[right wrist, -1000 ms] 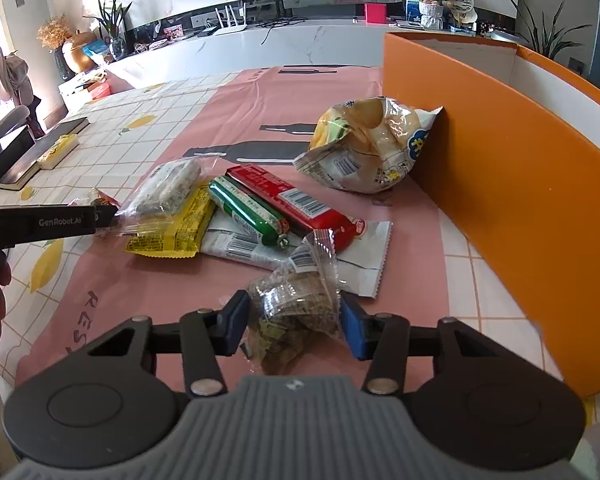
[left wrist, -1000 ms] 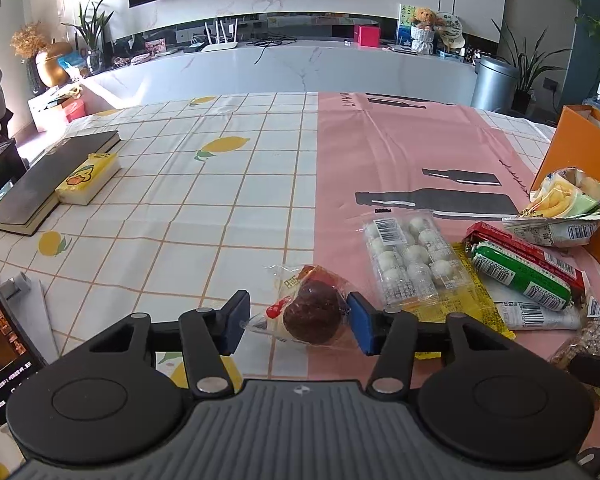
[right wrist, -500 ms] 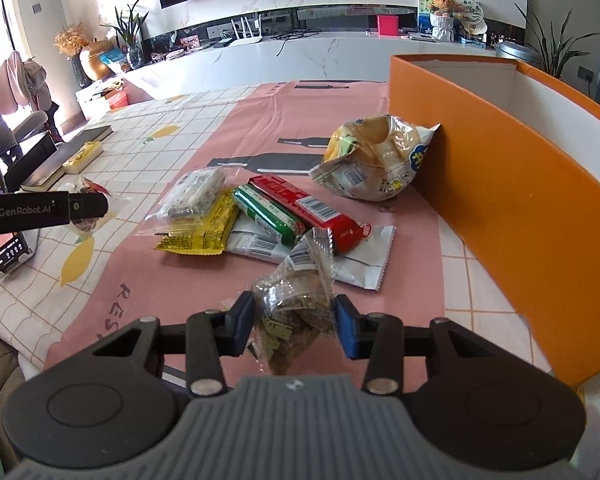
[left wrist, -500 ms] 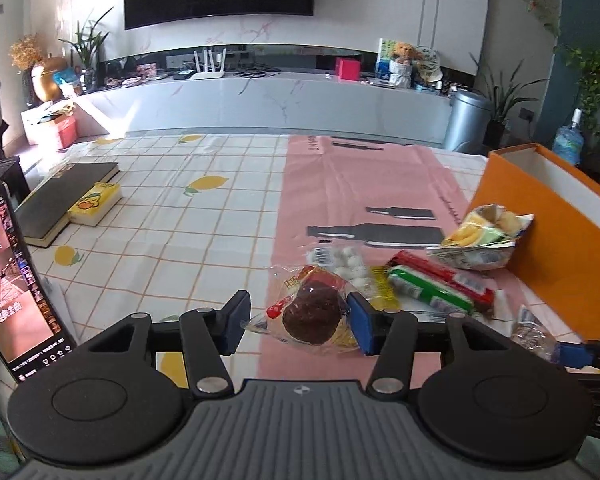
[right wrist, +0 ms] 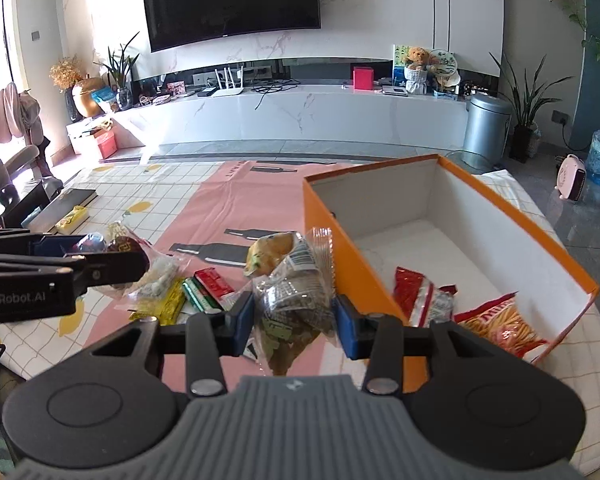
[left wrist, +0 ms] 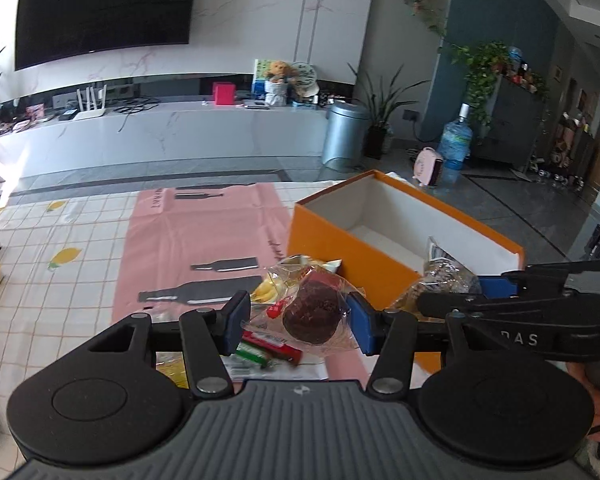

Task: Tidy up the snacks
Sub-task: 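Carry both snacks into the orange box and open both tools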

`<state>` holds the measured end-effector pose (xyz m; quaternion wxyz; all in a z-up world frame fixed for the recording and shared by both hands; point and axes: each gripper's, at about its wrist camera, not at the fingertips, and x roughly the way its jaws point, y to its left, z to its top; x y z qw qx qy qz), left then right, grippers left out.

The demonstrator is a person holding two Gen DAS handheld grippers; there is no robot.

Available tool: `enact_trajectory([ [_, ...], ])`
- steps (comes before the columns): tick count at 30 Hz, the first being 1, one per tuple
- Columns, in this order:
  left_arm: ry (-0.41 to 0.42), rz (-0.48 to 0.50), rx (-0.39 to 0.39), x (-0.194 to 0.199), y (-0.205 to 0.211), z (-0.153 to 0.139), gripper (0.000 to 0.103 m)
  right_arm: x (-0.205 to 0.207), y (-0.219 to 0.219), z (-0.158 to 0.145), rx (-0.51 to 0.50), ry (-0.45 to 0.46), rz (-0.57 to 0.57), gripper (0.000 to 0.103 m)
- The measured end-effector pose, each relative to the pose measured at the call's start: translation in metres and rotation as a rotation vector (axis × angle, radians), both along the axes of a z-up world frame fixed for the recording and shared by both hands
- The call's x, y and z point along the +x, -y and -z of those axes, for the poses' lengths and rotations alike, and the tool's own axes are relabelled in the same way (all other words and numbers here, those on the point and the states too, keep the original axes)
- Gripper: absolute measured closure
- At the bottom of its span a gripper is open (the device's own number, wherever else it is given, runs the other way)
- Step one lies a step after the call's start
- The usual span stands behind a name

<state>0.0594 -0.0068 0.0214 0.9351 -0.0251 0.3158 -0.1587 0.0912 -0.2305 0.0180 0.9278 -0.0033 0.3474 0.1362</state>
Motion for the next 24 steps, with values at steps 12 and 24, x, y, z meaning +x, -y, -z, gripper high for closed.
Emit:
enact_trajectory([
  [12, -0.056, 0.243, -0.011, 0.053, 0.078, -0.01, 0.043, 0.04, 0.082, -0.02, -0.061, -0.107, 0.041, 0.062],
  [24, -0.175, 0.458, 0.068, 0.111, 0.139, 0.01, 0.043, 0.09, 0.126, 0.003, -0.099, -0.271, -0.02, 0.062],
])
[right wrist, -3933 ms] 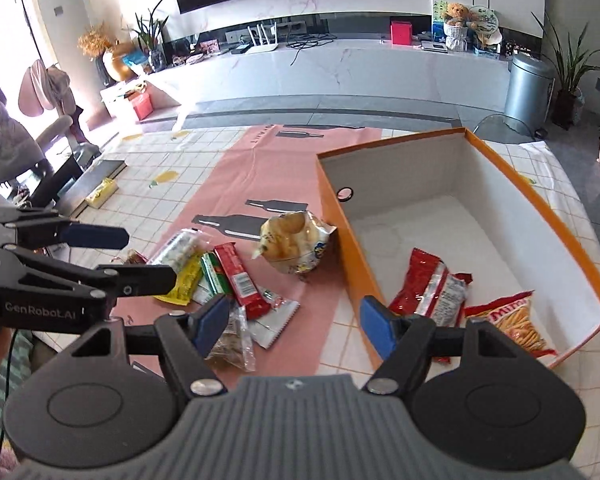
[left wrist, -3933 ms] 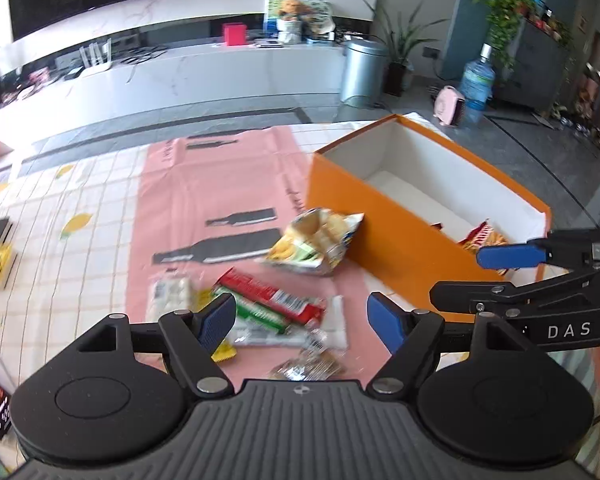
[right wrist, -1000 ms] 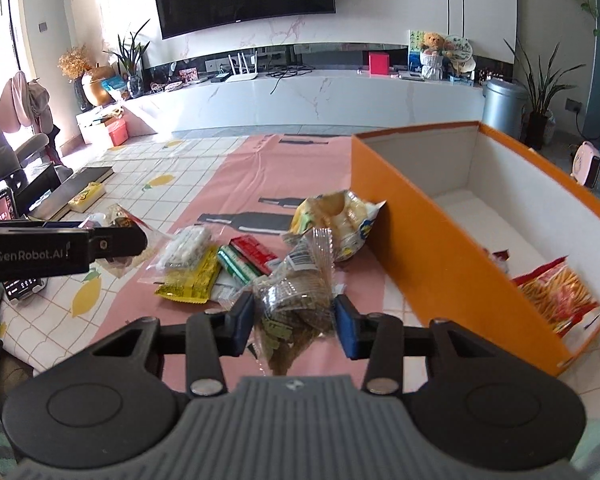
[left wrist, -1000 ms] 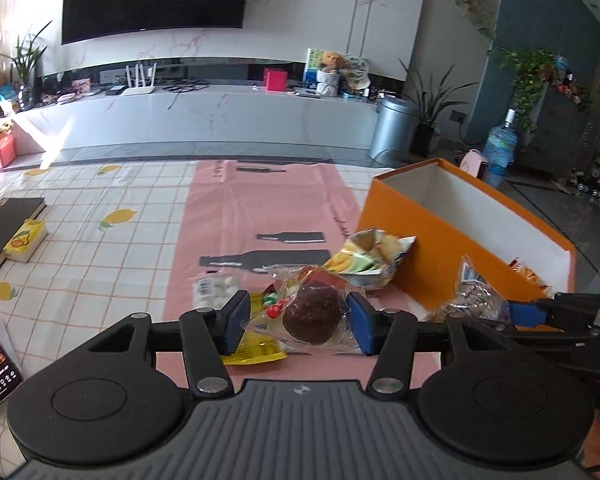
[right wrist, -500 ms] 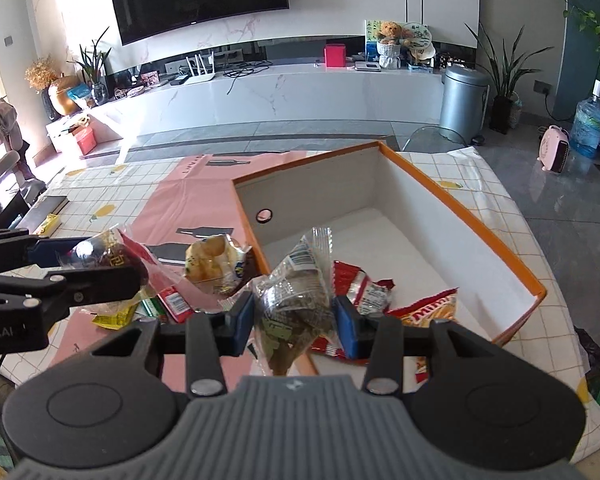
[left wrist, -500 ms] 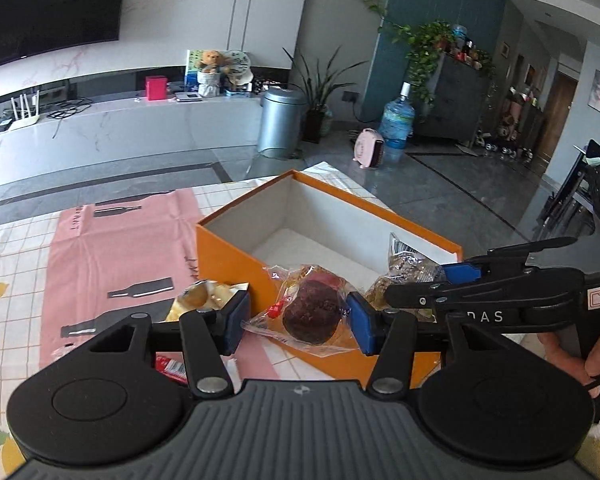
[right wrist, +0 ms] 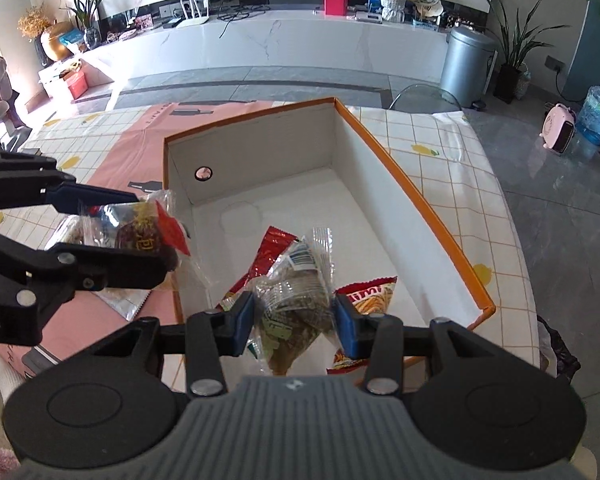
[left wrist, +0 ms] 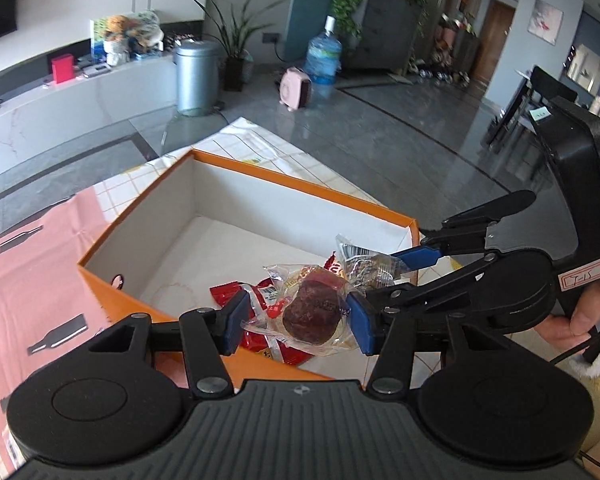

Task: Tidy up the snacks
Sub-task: 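Carry both snacks into the orange box and open both tools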

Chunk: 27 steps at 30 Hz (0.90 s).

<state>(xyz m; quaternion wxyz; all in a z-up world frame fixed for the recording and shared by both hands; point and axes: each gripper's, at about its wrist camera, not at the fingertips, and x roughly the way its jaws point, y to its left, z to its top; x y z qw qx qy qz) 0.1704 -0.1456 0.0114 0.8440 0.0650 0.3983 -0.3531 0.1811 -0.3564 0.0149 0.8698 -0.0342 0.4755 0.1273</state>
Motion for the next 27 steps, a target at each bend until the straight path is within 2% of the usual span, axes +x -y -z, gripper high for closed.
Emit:
enact_trajectory([
  [6, -0.029, 0.083, 0.121, 0.021, 0.03, 0.024, 0.043, 0.021, 0.001, 0.022, -0.018, -0.089, -0.067, 0.062],
  [11, -0.109, 0.112, 0.212, 0.043, 0.045, 0.047, 0.043, 0.04, -0.007, 0.043, -0.042, -0.189, -0.149, 0.061],
  [17, -0.186, 0.122, 0.319, 0.058, 0.061, 0.062, 0.043, 0.059, -0.011, 0.07, -0.067, -0.325, -0.183, 0.061],
  [22, -0.236, 0.155, 0.355, 0.062, 0.072, 0.072, 0.043, 0.06, -0.018, 0.082, -0.102, -0.356, -0.222, 0.057],
  [24, -0.253, 0.166, 0.363, 0.062, 0.074, 0.075, 0.043, 0.061, -0.019, 0.082, -0.11, -0.363, -0.231, 0.052],
  [27, -0.276, 0.181, 0.376, 0.063, 0.078, 0.079, 0.043, 0.059, -0.022, 0.077, -0.129, -0.362, -0.251, 0.051],
])
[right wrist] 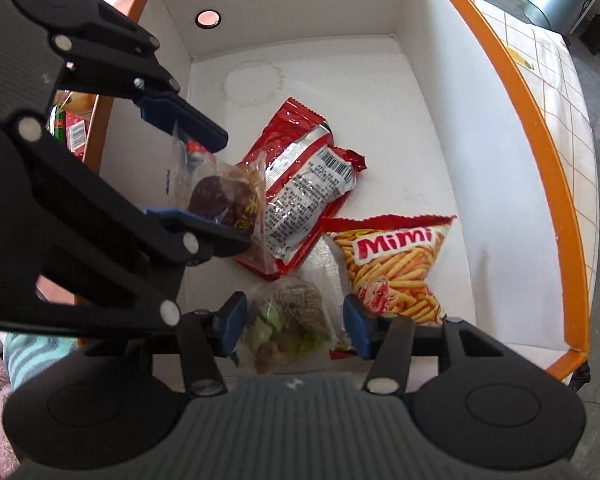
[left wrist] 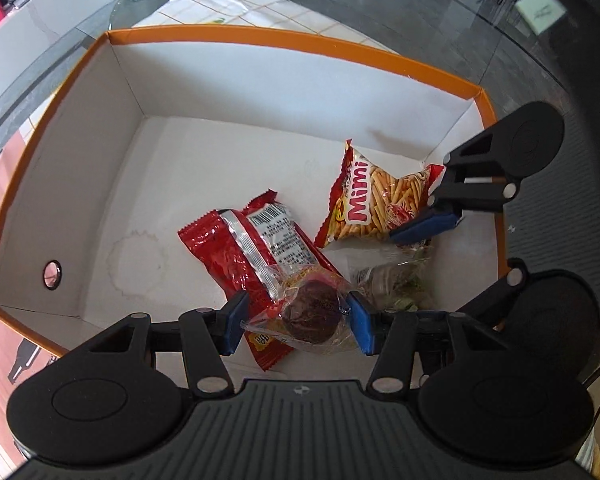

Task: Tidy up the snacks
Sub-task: 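Carry both snacks into the orange box and open both tools, then move both tools back over the sausages and egg pack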

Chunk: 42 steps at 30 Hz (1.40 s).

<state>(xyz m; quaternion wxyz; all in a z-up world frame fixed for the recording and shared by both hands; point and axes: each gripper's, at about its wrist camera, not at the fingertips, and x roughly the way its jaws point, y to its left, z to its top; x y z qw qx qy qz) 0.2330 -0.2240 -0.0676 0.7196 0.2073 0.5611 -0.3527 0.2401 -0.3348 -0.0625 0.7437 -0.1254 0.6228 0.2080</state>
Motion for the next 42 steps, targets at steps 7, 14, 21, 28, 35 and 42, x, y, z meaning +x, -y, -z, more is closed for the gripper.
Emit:
enact_trajectory([
  [7, -0.029, -0.001, 0.037, -0.001, 0.007, 0.007, 0.042, -0.012, -0.002, -0.014, -0.043, 0.034, -0.043, 0.045],
  [14, -0.081, -0.024, -0.006, -0.002, 0.0, 0.003, 0.03, -0.02, 0.002, -0.021, -0.06, 0.047, -0.024, 0.041],
  [21, 0.017, -0.055, -0.073, -0.02, -0.014, -0.035, 0.029, -0.033, 0.003, -0.038, -0.036, 0.065, 0.023, 0.038],
  [28, 0.179, -0.127, -0.158, -0.054, -0.045, -0.079, 0.029, -0.056, 0.0, -0.069, -0.01, 0.176, 0.097, 0.038],
  [35, 0.307, -0.289, -0.215, -0.091, -0.094, -0.098, 0.029, -0.082, -0.019, -0.097, 0.118, 0.299, 0.176, 0.038],
  [42, 0.381, -0.457, -0.221, -0.119, -0.156, -0.095, 0.028, -0.111, -0.065, -0.096, 0.221, 0.393, 0.196, 0.038],
])
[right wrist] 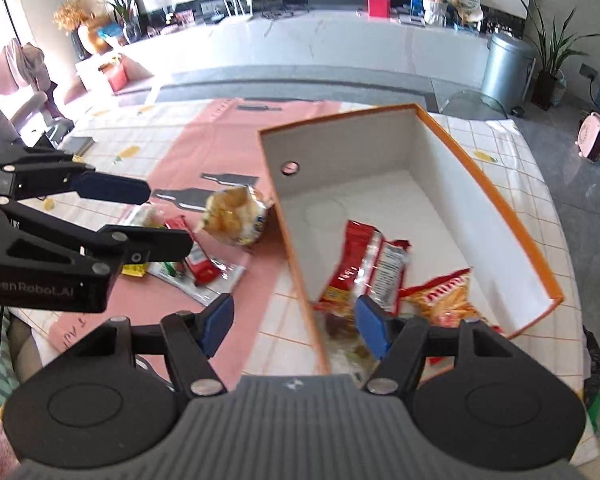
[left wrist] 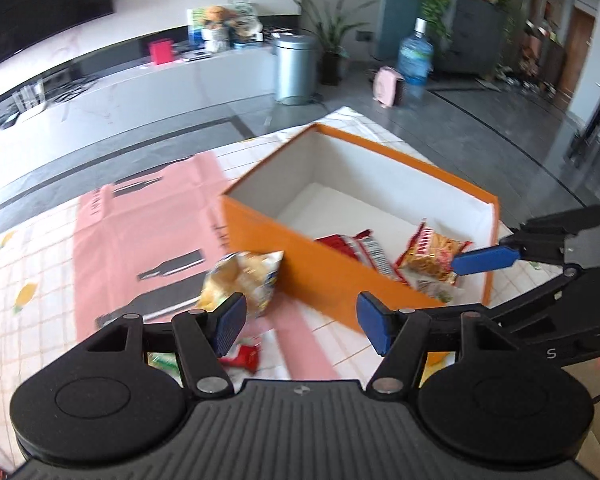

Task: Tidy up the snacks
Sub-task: 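Move both tools back over the sausages and egg pack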

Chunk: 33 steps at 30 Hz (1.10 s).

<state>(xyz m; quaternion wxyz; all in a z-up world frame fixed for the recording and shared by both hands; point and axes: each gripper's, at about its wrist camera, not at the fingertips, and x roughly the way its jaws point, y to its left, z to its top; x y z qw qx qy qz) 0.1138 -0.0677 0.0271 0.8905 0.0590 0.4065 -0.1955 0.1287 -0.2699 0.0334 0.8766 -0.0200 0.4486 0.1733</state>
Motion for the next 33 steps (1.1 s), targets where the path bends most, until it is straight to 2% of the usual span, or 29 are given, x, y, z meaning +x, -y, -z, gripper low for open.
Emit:
enact_trajectory([
  [6, 0.035, -0.135, -0.019, -0.022, -0.051, 0.011, 0.028, -0.018, -0.038, 0.015, 0.065, 0.063, 0.059, 0.038],
  [13, 0.041, -0.225, -0.096, -0.044, -0.103, 0.038, 0.028, -0.035, -0.078, 0.05, 0.124, 0.098, 0.141, 0.038],
  [19, 0.025, -0.276, -0.16, -0.049, -0.137, 0.061, 0.028, -0.041, -0.104, 0.08, 0.102, 0.144, 0.212, 0.037],
  [27, -0.018, -0.34, -0.188, -0.047, -0.161, 0.094, 0.027, -0.032, -0.13, 0.108, 0.037, 0.156, 0.159, 0.038],
  [33, -0.044, -0.367, -0.156, -0.03, -0.165, 0.106, 0.021, -0.008, -0.142, 0.114, 0.009, 0.161, 0.102, 0.051],
])
